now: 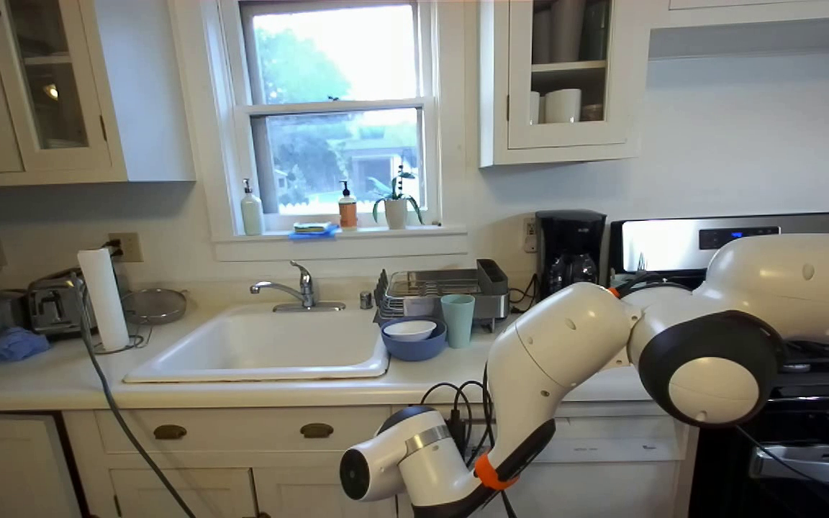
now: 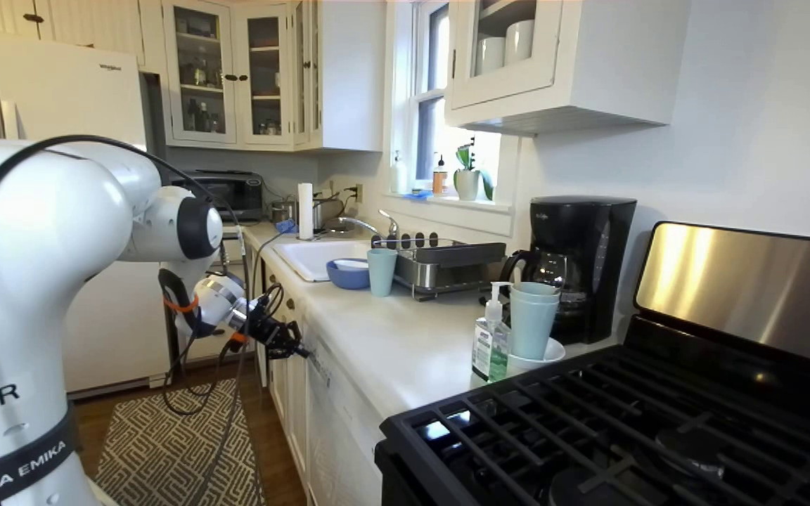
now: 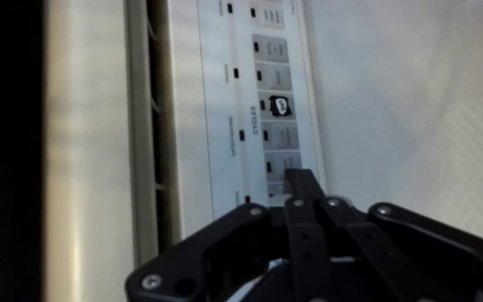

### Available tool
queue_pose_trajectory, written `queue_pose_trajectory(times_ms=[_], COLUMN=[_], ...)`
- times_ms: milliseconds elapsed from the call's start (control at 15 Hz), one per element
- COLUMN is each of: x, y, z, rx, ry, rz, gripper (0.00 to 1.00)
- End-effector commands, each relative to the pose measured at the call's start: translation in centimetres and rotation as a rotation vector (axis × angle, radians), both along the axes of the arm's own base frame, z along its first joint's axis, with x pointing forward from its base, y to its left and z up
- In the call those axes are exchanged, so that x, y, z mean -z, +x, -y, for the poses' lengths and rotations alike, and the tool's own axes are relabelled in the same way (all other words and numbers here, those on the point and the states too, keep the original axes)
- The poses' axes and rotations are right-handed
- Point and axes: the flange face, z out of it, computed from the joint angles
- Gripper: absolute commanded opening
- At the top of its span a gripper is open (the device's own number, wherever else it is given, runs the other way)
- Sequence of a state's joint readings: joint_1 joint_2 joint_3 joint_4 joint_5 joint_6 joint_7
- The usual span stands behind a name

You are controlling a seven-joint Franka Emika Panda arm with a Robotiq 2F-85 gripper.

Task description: Press a button on the dishwasher

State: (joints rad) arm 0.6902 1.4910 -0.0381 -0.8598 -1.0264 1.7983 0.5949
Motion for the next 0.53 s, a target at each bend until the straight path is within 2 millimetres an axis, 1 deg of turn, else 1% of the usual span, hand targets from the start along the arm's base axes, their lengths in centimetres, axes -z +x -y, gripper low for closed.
queue_pose_trajectory(times_ms=[0, 400, 467], x=[-0.21, -0.43, -0.16], y=[0.52, 0.76, 0.14], z=[-0.05, 0.21, -0.20], rx=[-0.005, 0.016, 0.012], ry=[0.028, 0.031, 0.024], rz=[0.032, 0.060, 0.039], gripper=[0.00, 0.00, 0.00])
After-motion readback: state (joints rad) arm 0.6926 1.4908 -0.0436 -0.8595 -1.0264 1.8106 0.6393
